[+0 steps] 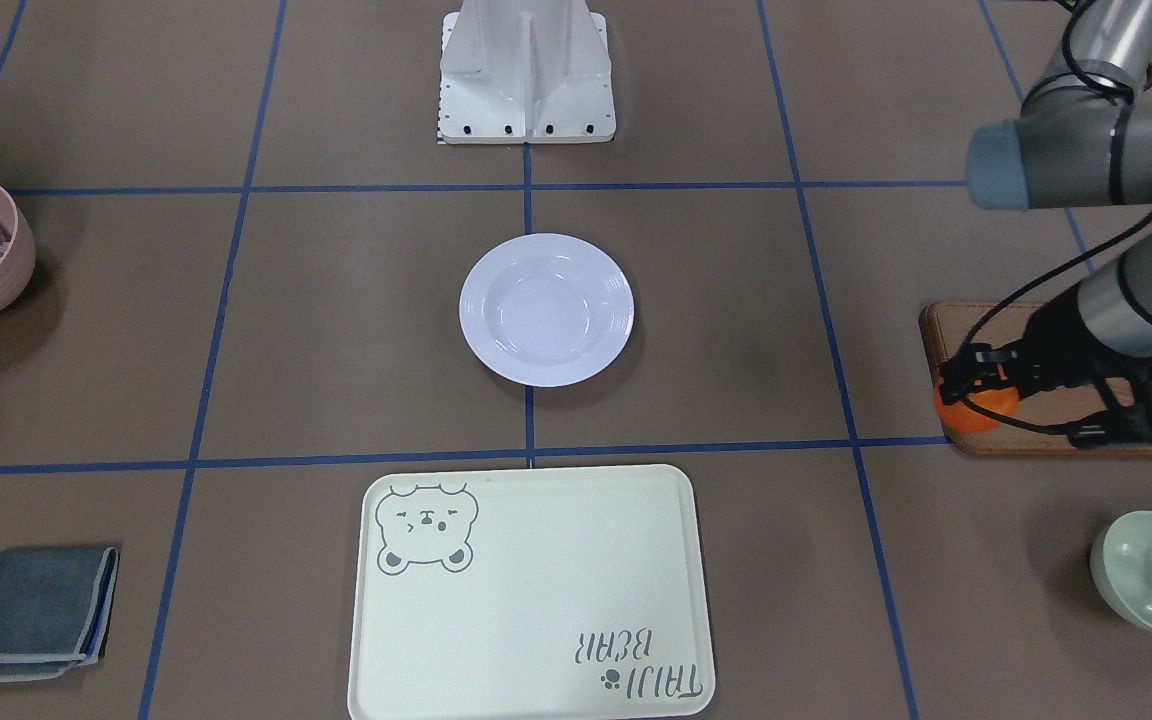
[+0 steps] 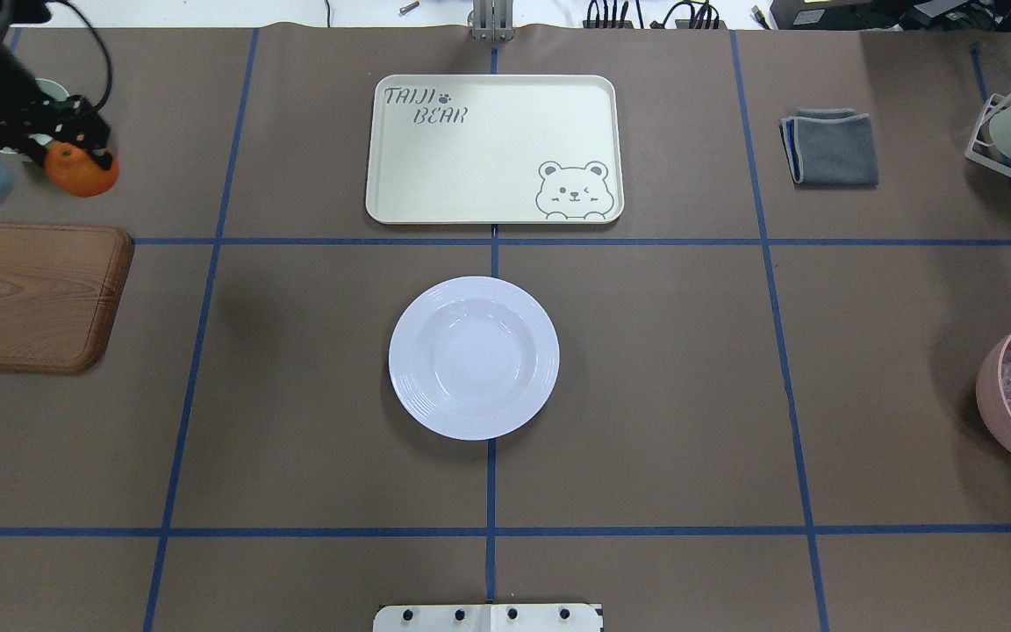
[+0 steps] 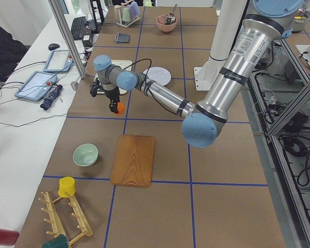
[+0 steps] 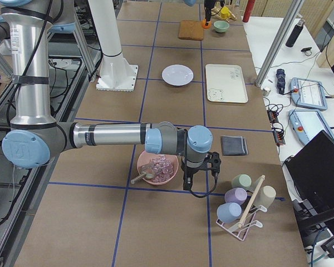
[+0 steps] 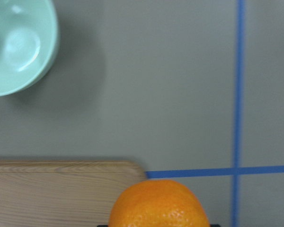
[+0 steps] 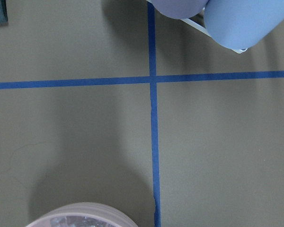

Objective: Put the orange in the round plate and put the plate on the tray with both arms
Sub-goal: 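Carry the orange with the left gripper over the white plate and lower it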

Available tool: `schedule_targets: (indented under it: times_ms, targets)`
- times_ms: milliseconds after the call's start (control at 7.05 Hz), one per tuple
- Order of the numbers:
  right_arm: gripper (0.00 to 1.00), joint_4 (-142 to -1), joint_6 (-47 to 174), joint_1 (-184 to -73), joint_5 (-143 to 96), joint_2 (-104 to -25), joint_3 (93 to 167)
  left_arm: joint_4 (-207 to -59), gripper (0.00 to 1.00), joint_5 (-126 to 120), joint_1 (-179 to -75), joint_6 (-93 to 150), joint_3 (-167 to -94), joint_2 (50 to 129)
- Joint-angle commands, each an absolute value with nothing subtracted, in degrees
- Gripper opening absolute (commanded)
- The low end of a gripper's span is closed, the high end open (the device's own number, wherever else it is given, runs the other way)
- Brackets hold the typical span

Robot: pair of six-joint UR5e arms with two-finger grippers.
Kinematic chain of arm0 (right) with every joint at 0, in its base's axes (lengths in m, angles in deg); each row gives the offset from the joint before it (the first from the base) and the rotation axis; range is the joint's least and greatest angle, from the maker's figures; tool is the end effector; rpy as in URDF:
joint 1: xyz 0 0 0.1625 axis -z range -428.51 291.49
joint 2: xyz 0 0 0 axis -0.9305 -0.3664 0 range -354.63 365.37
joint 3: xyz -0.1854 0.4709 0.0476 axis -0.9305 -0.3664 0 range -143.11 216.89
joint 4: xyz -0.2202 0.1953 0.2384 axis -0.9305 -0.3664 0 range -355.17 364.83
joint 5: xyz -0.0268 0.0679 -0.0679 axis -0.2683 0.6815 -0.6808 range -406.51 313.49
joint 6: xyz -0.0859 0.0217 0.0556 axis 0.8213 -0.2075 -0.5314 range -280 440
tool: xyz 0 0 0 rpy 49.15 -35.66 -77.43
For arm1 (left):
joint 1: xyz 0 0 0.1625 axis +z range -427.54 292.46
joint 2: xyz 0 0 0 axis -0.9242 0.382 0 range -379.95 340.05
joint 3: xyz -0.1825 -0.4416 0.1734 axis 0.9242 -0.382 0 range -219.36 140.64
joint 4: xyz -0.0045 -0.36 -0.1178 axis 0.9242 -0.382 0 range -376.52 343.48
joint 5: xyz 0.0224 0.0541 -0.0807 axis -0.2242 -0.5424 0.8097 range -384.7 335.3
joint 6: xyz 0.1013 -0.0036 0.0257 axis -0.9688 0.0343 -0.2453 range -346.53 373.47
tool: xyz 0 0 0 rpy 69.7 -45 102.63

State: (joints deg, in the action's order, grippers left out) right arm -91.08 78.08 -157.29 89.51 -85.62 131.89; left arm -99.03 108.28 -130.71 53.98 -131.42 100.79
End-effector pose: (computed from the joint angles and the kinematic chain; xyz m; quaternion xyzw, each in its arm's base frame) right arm 0.0487 -0.4432 0.7218 -0.0260 -0.3903 0.0121 0.9202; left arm 0.2518 -0.6354 0.4339 -0.0286 0.4105 -0.0284 0.9110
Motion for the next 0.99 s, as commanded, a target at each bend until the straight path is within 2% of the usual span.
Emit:
schedule_targets:
  times_ms: [0,426,852]
  targets:
    - [1.00,-91.1,78.1,-157.4,89.6,-85.4,132.0,-98.4,0.00,107.9,-120.6,78.1,-133.8,108.8]
    - [1.00,-91.1,78.0,-157.4,89.7,-85.3,132.3,-104.1,0.00,98.3,-104.9,94.5,-132.6,114.3]
    - [1.00,-91.1,78.0,-157.4,92.3,-85.3,132.8,-110.4,0.00,92.9,-98.6,97.3,-124.6,117.0]
